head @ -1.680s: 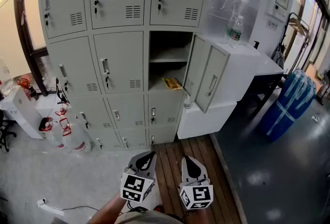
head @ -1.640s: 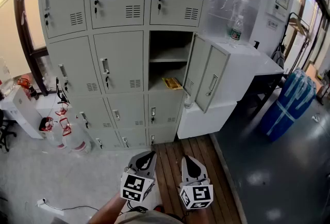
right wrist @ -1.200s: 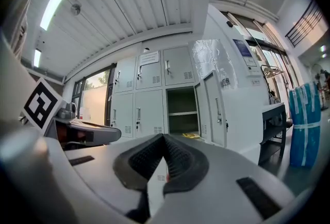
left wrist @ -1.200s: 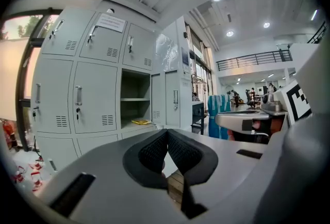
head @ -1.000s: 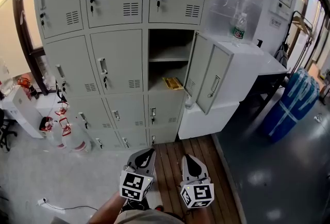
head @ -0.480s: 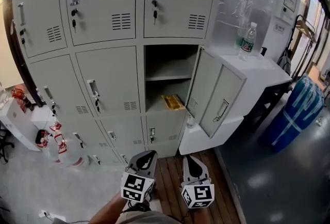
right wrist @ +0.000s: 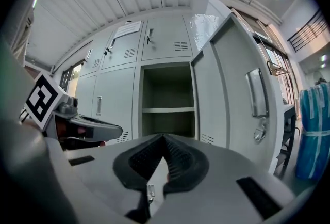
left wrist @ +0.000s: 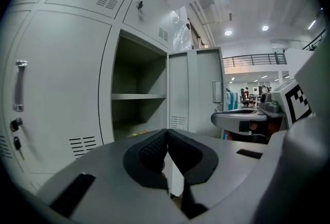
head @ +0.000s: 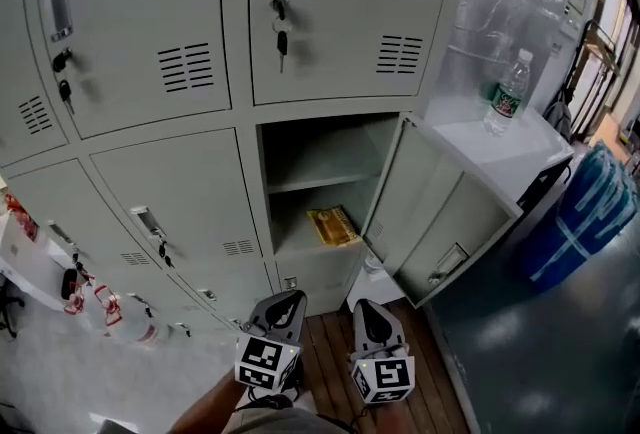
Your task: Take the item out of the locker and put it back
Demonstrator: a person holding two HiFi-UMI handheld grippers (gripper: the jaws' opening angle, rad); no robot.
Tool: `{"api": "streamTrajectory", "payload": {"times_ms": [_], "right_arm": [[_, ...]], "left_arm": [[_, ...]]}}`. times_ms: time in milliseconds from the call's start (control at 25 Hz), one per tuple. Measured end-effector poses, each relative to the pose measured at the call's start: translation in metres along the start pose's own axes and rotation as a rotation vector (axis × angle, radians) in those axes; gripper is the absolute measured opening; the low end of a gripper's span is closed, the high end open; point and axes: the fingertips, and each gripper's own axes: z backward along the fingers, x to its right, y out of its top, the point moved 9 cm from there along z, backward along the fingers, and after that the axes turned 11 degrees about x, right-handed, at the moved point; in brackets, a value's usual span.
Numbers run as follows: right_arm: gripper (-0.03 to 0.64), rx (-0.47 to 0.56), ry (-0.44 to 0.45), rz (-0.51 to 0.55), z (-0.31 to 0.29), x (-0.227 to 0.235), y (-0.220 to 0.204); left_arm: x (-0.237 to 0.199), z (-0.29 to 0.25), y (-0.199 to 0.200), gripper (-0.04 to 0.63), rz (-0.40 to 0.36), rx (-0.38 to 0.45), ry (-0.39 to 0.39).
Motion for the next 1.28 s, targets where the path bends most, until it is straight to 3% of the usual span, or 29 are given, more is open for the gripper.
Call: {"api": "streamTrajectory", "payload": {"times_ms": [320,440,520,680,760,800,880,1080,1280], "right_arm": [[0.017,-0.053,-0.040,-0.031,-0.060,0.016,-0.032],[0.017,-0.066,-0.042,0.015,-0.077,0.022,-0.044],[0.017,-0.078,-0.040,0.131,-0.088,0.026,-0.049],[0.018,-0.140,-0.011,0.521,-0.109,0.023,-0.055],[0.020,-0.176,0.031,0.665,-0.120,0.020,-0.062],[0.021,-0.195,0.053,0.707,-0.125,0.020,-0.066],[0.112,-0.228,0.089,0.758,-0.134,0.020,-0.077],[0.222,-0.326,0.157,0.859,-0.157,0.019,-0.096],[0.278,-0.414,0.195,0.981,-0.177,0.020,-0.118]], "left_arm": [[-0.041,-0.053,-0.019,0.023,0.020,-0.041,-0.031],[-0.051,-0.066,-0.027,0.023,0.026,-0.062,-0.040],[-0.056,-0.073,-0.032,0.023,0.031,-0.073,-0.047],[-0.065,-0.084,-0.038,0.023,0.040,-0.092,-0.058],[-0.068,-0.090,-0.038,0.023,0.042,-0.094,-0.065],[-0.070,-0.092,-0.038,0.023,0.043,-0.094,-0.067],[-0.073,-0.096,-0.039,0.023,0.047,-0.097,-0.071],[-0.079,-0.104,-0.043,0.023,0.048,-0.097,-0.088],[-0.079,-0.110,-0.043,0.023,0.061,-0.107,-0.113]]}}
